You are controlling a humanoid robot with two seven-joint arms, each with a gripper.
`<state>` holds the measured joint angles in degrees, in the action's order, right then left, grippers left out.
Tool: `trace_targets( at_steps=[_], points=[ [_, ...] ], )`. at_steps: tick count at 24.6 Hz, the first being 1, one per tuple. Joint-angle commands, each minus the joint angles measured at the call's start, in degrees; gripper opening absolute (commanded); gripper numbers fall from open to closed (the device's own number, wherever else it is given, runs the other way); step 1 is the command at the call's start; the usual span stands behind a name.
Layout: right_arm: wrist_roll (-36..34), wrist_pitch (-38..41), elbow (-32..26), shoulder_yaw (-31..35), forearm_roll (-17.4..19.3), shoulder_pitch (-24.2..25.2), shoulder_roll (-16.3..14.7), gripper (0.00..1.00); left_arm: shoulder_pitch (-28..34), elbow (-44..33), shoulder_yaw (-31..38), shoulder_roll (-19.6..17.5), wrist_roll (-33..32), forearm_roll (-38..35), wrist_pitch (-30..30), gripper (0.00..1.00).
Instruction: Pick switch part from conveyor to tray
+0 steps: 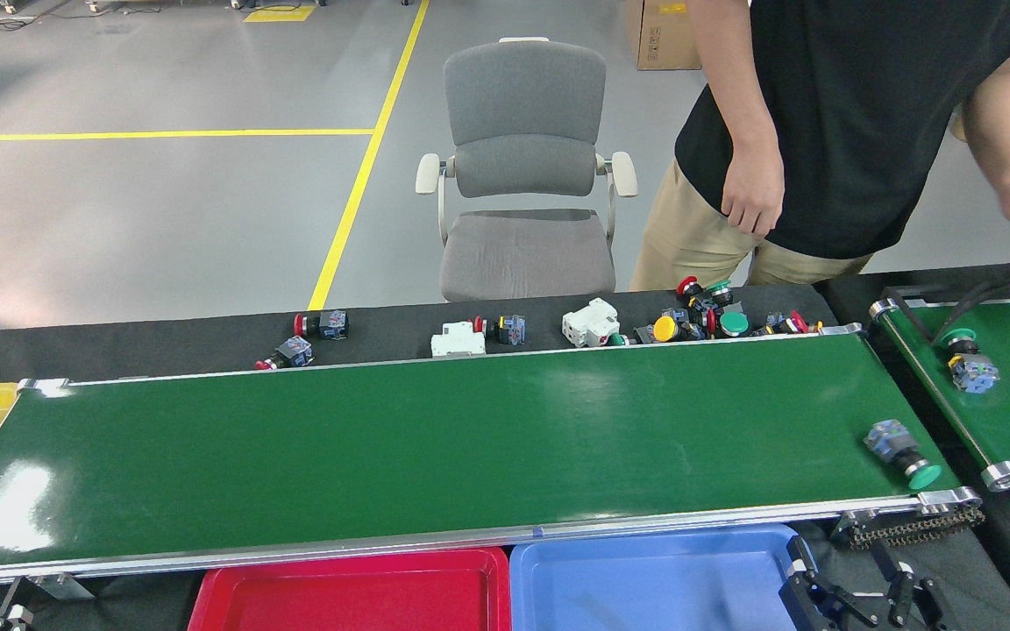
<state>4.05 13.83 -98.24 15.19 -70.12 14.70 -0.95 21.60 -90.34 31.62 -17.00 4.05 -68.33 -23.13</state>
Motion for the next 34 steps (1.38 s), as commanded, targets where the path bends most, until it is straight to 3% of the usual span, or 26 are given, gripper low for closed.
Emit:
trace_targets(
  at_steps=[1,5,13,28,30,31,32,34],
  points=[
    [1.67,-0.29,-0.81,1.24,-0.01,-0.64,-0.54,1.00,-0.33,-0.45,0.37,-0.58,0.60,0.21,0.01,1.00],
    [3.25,-4.25,-0.11,1.77,-0.01,-1.61,-2.47,1.00,-1.21,-0.37,-0.15,-0.67,0.60,0.21,-0.08,1.00],
    [6.33,-5.65,6.22,1.51,-0.37,-8.29,-4.94,1.00,-2.70,0.87,-0.24,-0.76,0.60,0.03,-0.08,1.00],
    [7.29,-6.53,14.48,-5.70,-2.65,-17.16,-5.02,0.98,-4.63,2.54,-0.51,-1.55,0.52,-0.32,0.01,1.00],
    [7.29,-6.80,15.62,-6.84,-5.46,-17.78,-5.02,0.88,-4.63,2.97,-0.51,-1.55,0.52,-0.32,0.01,1.00],
    [7.12,-6.71,15.97,-7.02,-6.61,-17.87,-4.94,0.75,-4.81,3.24,-0.51,-1.55,0.52,-0.32,0.01,1.00],
    [7.12,-6.62,16.15,-7.11,-7.66,-17.96,-5.02,0.69,-5.07,3.68,-0.51,-1.55,0.52,-0.32,0.01,1.00],
    [6.85,-6.18,16.15,-7.81,-8.36,-17.87,-5.11,0.44,-5.78,4.56,-0.51,-1.55,0.52,-0.32,0.01,1.00]
  ],
)
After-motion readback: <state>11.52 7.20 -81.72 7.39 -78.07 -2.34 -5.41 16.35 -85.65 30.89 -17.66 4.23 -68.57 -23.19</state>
